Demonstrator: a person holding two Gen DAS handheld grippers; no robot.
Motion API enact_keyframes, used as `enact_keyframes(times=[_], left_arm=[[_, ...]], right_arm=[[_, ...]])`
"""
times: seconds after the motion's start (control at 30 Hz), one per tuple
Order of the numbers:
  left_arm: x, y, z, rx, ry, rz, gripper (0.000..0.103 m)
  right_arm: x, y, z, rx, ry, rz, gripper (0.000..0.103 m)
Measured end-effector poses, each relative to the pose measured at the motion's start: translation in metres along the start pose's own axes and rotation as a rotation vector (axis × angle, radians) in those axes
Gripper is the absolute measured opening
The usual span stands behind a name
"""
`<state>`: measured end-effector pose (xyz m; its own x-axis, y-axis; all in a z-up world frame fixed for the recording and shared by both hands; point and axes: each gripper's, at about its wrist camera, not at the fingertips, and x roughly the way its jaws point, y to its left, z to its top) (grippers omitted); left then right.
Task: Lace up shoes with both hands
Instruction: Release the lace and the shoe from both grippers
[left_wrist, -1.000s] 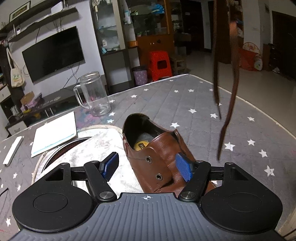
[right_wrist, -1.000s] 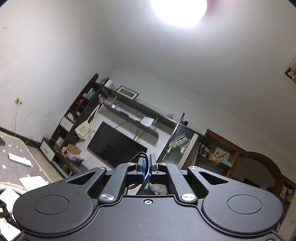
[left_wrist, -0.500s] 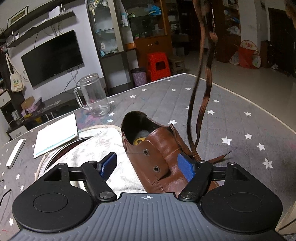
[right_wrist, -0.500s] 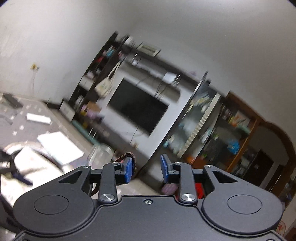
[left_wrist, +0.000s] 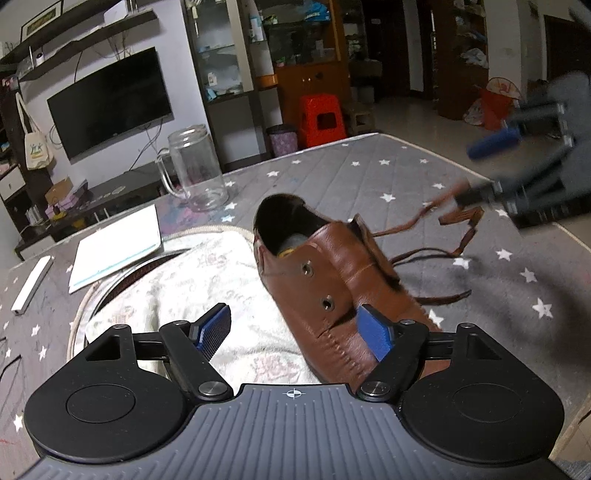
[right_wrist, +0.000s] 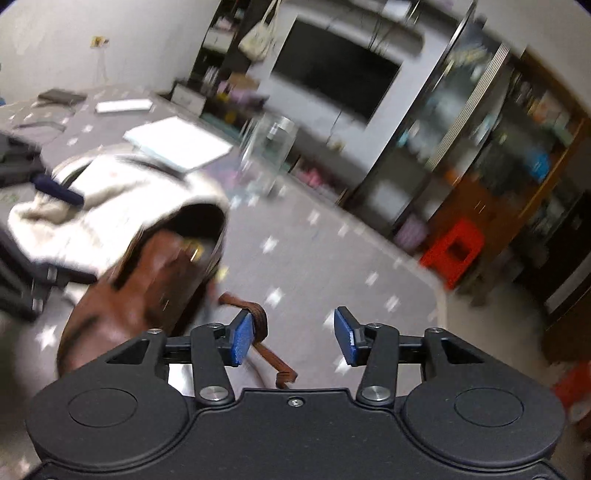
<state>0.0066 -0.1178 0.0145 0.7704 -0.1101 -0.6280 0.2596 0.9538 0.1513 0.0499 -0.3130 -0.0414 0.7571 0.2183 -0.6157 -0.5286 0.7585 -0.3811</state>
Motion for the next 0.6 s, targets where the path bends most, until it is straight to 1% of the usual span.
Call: enact_keyframes(times=[0.1,0.2,0.27,0.33,0.4,0.47,0.53,0.6], left_arm=[[0.0,0.003,-0.006,-0.001,0.008,0.001,0.077],[0.001,0.01,-0.014,-0.004,0.014,0.023,0.077],[0.002,0.017,-0.02,-0.014,0.022,0.042,0.077],[0.003,0.026,-0.027,-0.043,0.03,0.055,0.078],[0.003,0.035,-0.033,-0.067,0.038,0.069,0.078],[0.003,0.042,-0.038,-0.084,0.043,0.085,0.078],[0.003,0.05,-0.044,-0.104,0.05,0.104,0.078],[0.002,0.056,-0.048,-0.116,0.051,0.115,0.078]], right_arm=[[0.007,0.003,-0.011,0.013,0.075,0.063,0.06],[0.007,0.008,-0.016,-0.009,0.125,0.13,0.063],[0.005,0.013,-0.021,-0.034,0.14,0.152,0.066],[0.002,0.021,-0.027,-0.059,0.148,0.188,0.077],[0.001,0.024,-0.032,-0.063,0.15,0.206,0.082],[0.001,0.028,-0.038,-0.059,0.149,0.219,0.083],[0.003,0.028,-0.045,-0.051,0.153,0.229,0.088],[0.005,0.026,-0.051,-0.05,0.158,0.239,0.088]])
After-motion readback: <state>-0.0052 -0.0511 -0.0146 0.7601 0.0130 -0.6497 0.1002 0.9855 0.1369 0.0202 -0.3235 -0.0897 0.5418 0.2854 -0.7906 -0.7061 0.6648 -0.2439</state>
